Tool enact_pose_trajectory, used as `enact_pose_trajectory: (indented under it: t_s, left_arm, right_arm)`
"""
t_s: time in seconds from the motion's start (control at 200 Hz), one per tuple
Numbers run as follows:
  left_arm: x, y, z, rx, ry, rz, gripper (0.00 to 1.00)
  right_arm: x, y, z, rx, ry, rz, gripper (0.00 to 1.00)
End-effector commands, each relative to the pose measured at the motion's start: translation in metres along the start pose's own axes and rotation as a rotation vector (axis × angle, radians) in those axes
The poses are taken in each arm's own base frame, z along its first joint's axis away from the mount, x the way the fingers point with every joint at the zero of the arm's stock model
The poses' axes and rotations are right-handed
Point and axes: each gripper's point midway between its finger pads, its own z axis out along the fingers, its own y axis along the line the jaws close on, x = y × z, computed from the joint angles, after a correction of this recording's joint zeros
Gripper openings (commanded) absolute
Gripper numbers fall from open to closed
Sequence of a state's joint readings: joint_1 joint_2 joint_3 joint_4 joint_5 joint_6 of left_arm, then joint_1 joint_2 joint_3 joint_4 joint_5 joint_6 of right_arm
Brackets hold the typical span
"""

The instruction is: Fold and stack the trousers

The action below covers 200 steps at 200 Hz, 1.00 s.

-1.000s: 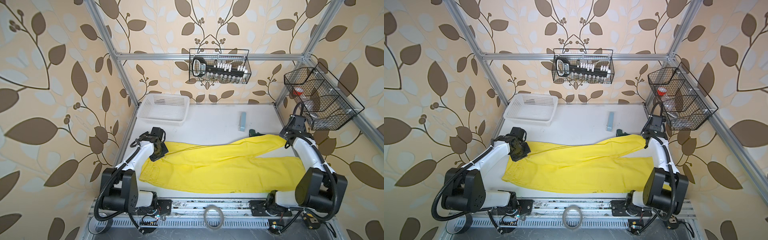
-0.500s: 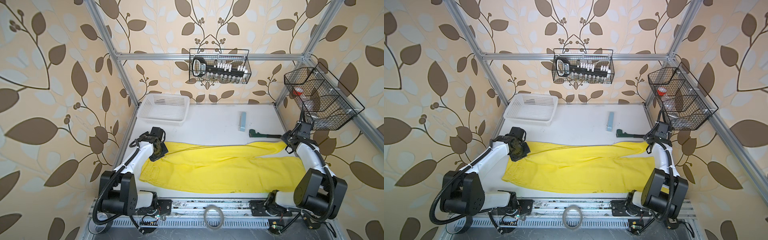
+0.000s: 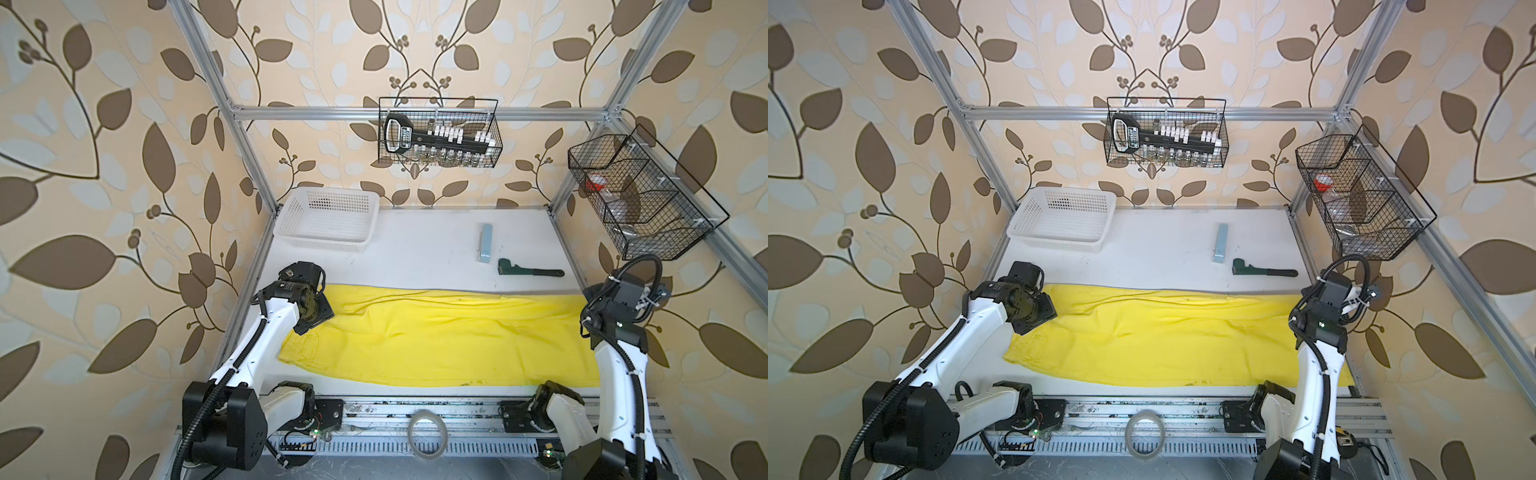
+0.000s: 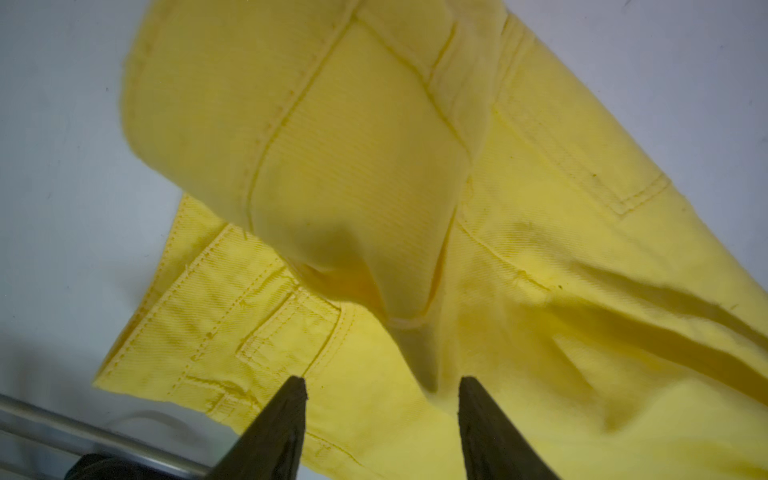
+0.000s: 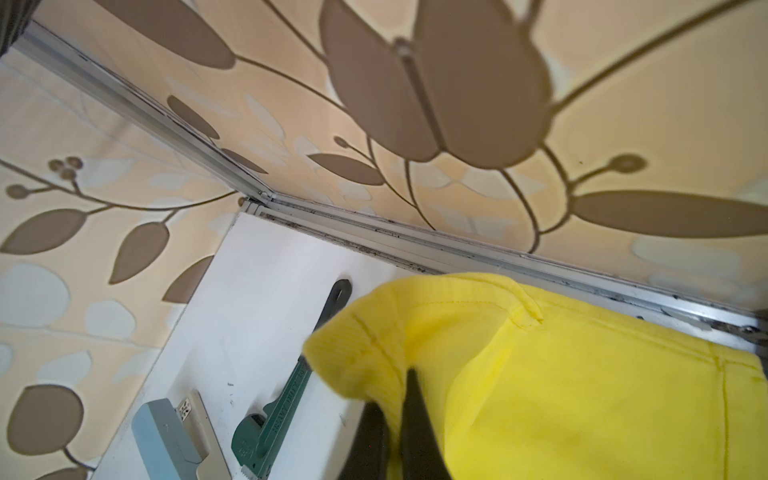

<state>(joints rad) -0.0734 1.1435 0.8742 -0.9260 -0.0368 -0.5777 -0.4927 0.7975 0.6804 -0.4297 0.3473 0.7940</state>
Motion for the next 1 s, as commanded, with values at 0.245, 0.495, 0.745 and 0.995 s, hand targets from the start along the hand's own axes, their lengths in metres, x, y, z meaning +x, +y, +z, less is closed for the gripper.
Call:
enact_pose_trajectory:
  t_s: [0.245,0.495,0.745,0.995]
  left_arm:
    - [-0.078,-0.026,-0.017,-0.062,-0.181,-0.076,0.86]
    - [-0.099,-0.001,0.015,-0.209,-0.205,-0.301,0.85]
    - [-0.117,0.016,0.028,-0.331,-0.234,-0.327,0.8]
    - [-0.111,0.017,0.046,-0.344,-0.181,-0.306,0.63]
  right_arm:
    - [0.025,-0.04,0.001,0.105,-0.013,0.042,0.0]
    - [0.033,-0.026,0.008,0.062,0.003,-0.013,0.0]
    - [0.05,-0.019,0.014,0.031,0.042,-0.062,0.0]
    - [0.062,-0.01,0.021,0.009,0.084,-0.067,0.0]
